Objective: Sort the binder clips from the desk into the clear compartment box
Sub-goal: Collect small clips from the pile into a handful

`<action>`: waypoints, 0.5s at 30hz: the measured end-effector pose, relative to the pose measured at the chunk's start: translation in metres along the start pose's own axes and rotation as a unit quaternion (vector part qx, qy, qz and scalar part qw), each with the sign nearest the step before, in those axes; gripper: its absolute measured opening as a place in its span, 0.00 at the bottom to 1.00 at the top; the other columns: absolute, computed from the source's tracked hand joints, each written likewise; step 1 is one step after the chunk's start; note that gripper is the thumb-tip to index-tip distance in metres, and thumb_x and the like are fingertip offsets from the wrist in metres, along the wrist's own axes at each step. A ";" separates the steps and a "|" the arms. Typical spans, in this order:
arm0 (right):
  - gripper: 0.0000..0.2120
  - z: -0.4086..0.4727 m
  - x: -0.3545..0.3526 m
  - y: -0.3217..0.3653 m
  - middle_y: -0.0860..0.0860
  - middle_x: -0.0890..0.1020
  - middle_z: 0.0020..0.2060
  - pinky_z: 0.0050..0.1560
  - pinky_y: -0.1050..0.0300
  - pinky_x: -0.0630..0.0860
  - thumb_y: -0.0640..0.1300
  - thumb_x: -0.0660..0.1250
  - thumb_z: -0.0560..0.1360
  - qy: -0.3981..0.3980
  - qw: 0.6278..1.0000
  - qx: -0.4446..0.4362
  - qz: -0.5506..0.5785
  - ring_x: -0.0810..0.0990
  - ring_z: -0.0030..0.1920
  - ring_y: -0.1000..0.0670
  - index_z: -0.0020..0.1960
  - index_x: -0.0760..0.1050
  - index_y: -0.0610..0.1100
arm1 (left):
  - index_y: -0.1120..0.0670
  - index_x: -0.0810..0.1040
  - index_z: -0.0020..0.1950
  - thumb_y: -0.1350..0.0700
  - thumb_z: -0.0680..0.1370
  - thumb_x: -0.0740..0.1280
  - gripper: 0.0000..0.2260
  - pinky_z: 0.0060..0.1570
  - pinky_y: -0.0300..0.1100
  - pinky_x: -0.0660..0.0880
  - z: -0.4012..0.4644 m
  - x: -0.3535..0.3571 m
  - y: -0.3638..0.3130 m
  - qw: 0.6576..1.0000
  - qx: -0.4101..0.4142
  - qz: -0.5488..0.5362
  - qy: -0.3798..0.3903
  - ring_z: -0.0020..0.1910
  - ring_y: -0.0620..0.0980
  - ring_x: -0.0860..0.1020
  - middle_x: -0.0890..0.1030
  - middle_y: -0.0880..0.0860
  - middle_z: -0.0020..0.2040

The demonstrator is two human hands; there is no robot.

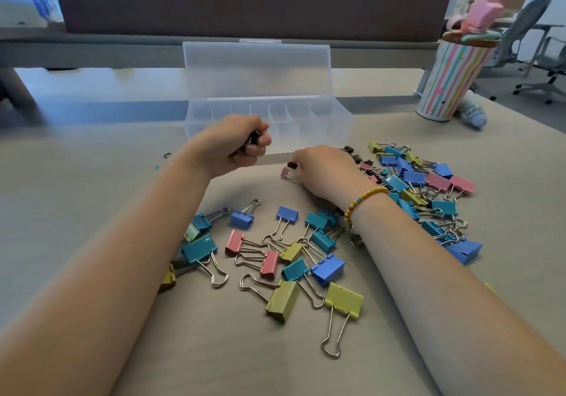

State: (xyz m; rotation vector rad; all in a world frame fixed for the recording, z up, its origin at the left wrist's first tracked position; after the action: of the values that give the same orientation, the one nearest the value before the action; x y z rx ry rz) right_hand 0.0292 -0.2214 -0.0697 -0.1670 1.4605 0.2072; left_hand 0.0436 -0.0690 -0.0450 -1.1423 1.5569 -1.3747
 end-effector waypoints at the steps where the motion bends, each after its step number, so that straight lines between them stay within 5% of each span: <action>1: 0.13 -0.001 -0.001 -0.001 0.45 0.79 0.52 0.43 0.56 0.68 0.43 0.55 0.80 0.007 1.000 -0.001 0.029 0.72 0.44 0.46 0.60 0.74 0.47 | 0.53 0.63 0.39 0.62 0.79 0.51 0.10 0.15 0.30 0.53 0.000 -0.001 -0.001 1.000 -0.005 -0.029 -0.007 0.19 0.41 0.62 0.68 0.49 0.27; 7: 0.14 -0.007 -0.005 -0.012 0.46 0.77 0.57 0.47 0.55 0.70 0.44 0.54 0.80 0.025 0.996 0.011 0.086 0.74 0.52 0.47 0.64 0.69 0.49 | 0.55 0.66 0.42 0.61 0.79 0.54 0.06 0.16 0.29 0.56 0.002 -0.005 0.005 0.998 -0.037 -0.036 -0.033 0.19 0.40 0.64 0.70 0.51 0.37; 11: 0.14 -0.008 -0.007 -0.010 0.47 0.77 0.57 0.46 0.57 0.68 0.46 0.56 0.80 0.052 0.995 -0.011 0.088 0.72 0.48 0.50 0.65 0.68 0.50 | 0.53 0.67 0.40 0.53 0.81 0.56 0.10 0.16 0.28 0.55 0.004 -0.006 0.006 0.998 -0.041 -0.043 -0.022 0.19 0.39 0.63 0.69 0.49 0.32; 15: 0.15 -0.010 -0.011 -0.001 0.49 0.76 0.58 0.50 0.55 0.70 0.50 0.59 0.79 0.084 0.992 -0.029 0.089 0.73 0.53 0.49 0.64 0.68 0.49 | 0.54 0.68 0.36 0.49 0.81 0.57 0.15 0.18 0.30 0.55 0.003 -0.006 0.007 0.992 -0.027 0.116 -0.032 0.20 0.41 0.62 0.67 0.50 0.29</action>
State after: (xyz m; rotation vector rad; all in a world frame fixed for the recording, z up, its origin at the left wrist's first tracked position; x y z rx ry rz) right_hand 0.0189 -0.2254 -0.0600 -0.1029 1.6384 0.3874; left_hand 0.0476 -0.0645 -0.0523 -0.9925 1.6331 -1.1384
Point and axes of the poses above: each hand's wrist, its own z-axis towards the middle knuckle, its own x-axis out of the palm, y = z × x, the point moved 1 cm from there along z, towards the middle knuckle
